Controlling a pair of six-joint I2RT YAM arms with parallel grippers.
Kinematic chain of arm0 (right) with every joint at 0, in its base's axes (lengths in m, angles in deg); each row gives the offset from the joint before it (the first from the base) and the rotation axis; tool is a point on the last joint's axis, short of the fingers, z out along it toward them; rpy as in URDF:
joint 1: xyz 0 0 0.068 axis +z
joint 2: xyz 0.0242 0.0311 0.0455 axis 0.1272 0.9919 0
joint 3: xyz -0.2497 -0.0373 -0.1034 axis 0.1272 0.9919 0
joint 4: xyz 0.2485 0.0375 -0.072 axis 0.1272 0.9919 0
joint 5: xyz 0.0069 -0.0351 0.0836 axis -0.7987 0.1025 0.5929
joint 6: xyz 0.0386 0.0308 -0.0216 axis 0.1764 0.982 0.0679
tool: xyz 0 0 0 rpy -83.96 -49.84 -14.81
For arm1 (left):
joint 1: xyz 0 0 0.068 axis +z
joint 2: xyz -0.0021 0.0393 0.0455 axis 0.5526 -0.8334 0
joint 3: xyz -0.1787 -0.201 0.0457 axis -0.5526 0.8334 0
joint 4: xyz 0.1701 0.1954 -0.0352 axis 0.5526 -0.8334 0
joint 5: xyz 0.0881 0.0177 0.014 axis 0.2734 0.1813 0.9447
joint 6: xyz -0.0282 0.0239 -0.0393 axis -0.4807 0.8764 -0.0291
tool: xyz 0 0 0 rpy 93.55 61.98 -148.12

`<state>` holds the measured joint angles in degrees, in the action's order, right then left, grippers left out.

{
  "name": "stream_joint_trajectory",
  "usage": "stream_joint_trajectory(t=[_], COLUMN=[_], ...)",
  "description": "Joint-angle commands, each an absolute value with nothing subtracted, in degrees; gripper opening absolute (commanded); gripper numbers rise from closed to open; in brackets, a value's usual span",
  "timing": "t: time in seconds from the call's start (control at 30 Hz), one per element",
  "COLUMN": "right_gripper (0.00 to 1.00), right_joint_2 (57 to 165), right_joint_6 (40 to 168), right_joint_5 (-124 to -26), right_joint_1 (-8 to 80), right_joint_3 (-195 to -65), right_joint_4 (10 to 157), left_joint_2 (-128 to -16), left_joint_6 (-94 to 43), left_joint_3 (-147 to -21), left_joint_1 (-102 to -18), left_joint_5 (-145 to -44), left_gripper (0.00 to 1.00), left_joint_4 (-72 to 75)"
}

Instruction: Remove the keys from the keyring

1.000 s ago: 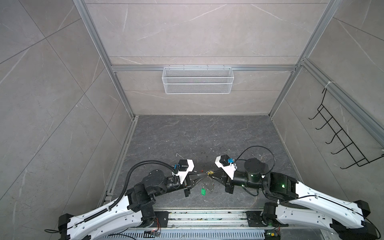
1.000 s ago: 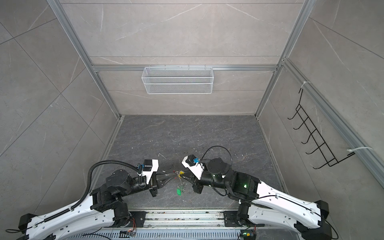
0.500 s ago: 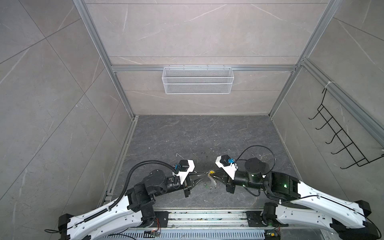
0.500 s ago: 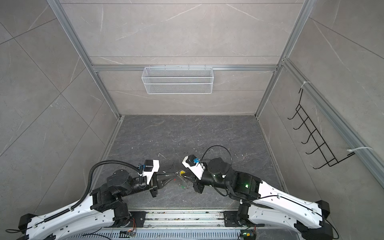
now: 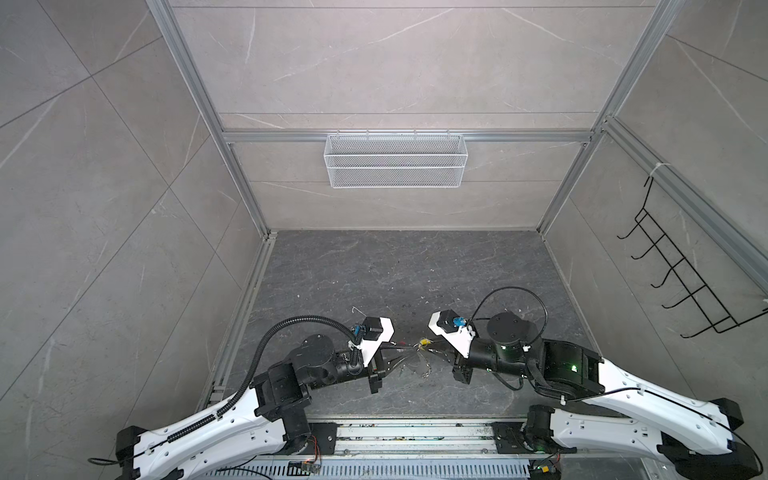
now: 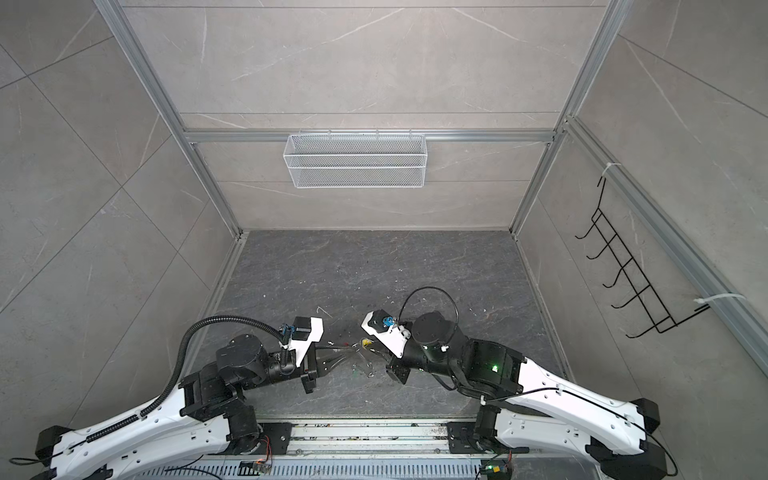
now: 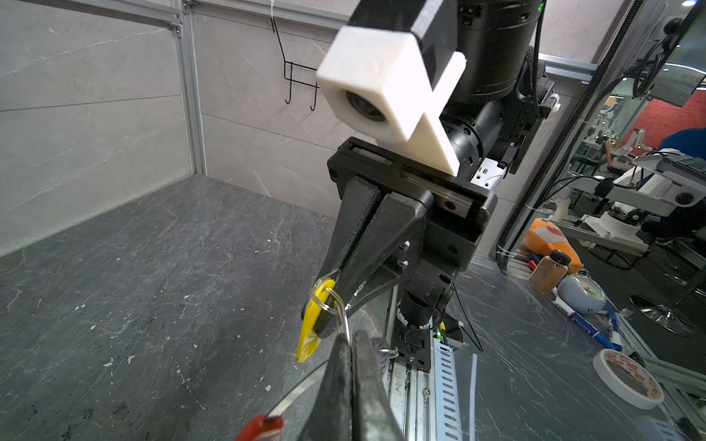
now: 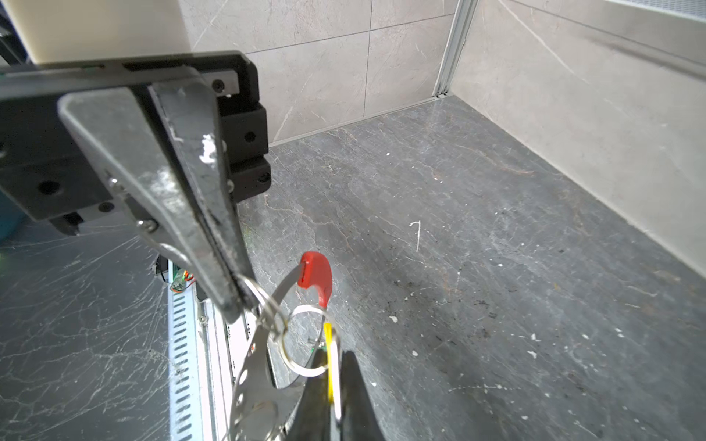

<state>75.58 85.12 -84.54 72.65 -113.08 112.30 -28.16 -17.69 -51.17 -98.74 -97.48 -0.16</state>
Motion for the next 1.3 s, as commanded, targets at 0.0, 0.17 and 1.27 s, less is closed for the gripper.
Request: stream_joint_trajectory(t=[0.0, 0.17, 1.27], right_gripper=[0.00, 0.00, 0.00], right_joint_2=[76.1, 76.5, 80.7], right_joint_6=[83.5, 82.4, 76.1], right_joint_5=[-92.9, -92.8, -88.6], right_joint_1=[71.7, 71.7, 74.5], right_joint_3=[-116.2, -118.5, -129.6], right_joint_4=[116.1, 117.8, 127.0], left_joint_2=[-27.6, -27.9, -35.8], left_joint_6=[-18.6, -18.7, -17.7], left_joint_3=[-55.1, -56.3, -65.8], left_joint_1=[-99.3, -99.3, -97.1], left_joint_5=[-104.2, -103.9, -112.6], left_gripper=[0.00, 0.00, 0.00], left_joint_4=[-1.2, -4.4, -21.9])
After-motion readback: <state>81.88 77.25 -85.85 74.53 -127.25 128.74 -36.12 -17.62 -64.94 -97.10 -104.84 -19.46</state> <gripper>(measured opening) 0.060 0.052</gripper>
